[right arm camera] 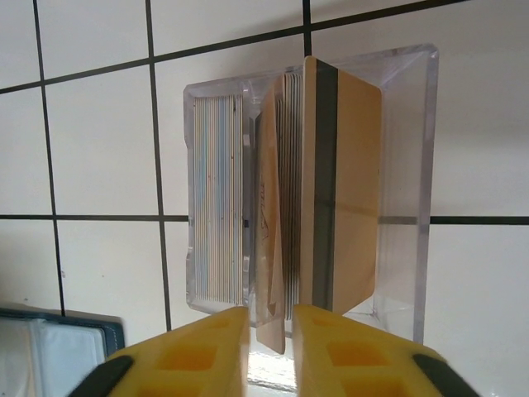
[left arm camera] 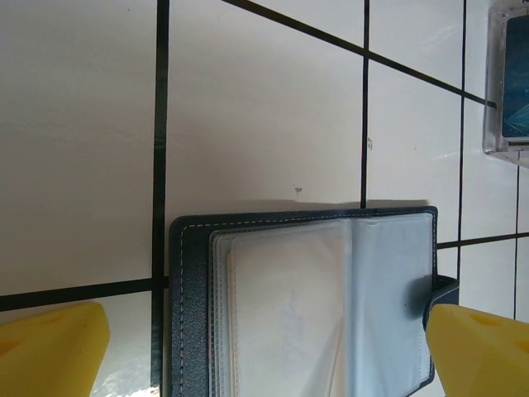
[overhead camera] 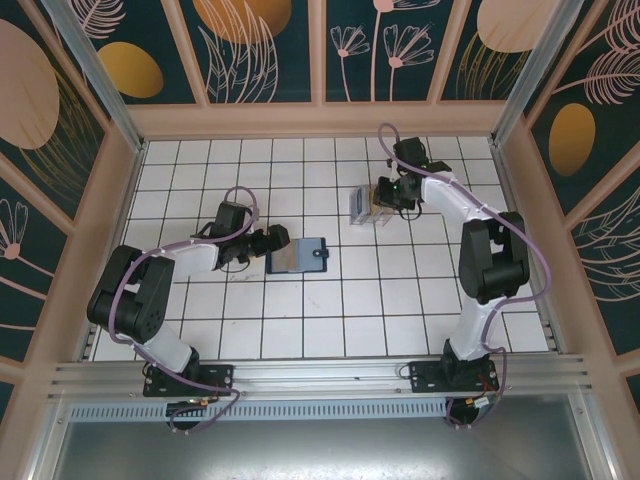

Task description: Put the credit cards into the card holder

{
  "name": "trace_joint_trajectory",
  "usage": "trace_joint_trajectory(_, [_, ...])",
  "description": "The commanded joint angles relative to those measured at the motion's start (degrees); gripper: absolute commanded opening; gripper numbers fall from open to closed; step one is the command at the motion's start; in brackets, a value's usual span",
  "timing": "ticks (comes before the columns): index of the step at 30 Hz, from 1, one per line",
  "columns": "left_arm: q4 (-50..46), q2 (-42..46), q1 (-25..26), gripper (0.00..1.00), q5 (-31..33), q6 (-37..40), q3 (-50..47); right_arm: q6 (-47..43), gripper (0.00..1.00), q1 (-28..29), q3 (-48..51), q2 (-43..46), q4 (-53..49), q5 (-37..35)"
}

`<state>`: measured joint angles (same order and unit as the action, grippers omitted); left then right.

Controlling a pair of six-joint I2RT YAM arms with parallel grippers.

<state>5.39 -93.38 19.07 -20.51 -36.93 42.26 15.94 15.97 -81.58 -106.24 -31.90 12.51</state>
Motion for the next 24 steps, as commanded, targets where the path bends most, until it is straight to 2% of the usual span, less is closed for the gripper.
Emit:
trace_joint_trajectory(1, [0.8,0.9,-0.1,0.98,-0.3,-0.3,-0.8,0.7,0.13,0.3,-0.1,-0.7,0.0,1.4])
trace_joint_trajectory(3, [0.4,0.6,-0.1,0.98,-0.4,-0.2,-0.4,0.6,0.06,0.3,-0.2,-0.6,-0.4,1.1])
trace_joint_trajectory(6, [0.4,0.9,-0.1,0.99,-0.2,-0.2,-0.6,0.1,0.03,0.5,-1.0,-0.3,-1.4,0.1])
trace_joint_trajectory(15, [-0.7,1.4,-0.1,0.98,0.1,0.4,0.0,-0.4,0.0,1.5,0.7,5.5,-1.1,-0.9])
trace_joint_trajectory(20, [-3.3,3.3,-0.1,0.99,1.0,1.6,-0.1,0.8,0.0,2.8,6.3,13.0,2.7,-0.8])
trace_joint_trajectory(24, [-5.3,3.0,-0.1,0.98,1.0,2.4,0.4,2.7,0.0,6.5,12.2,18.7,6.2,-2.0])
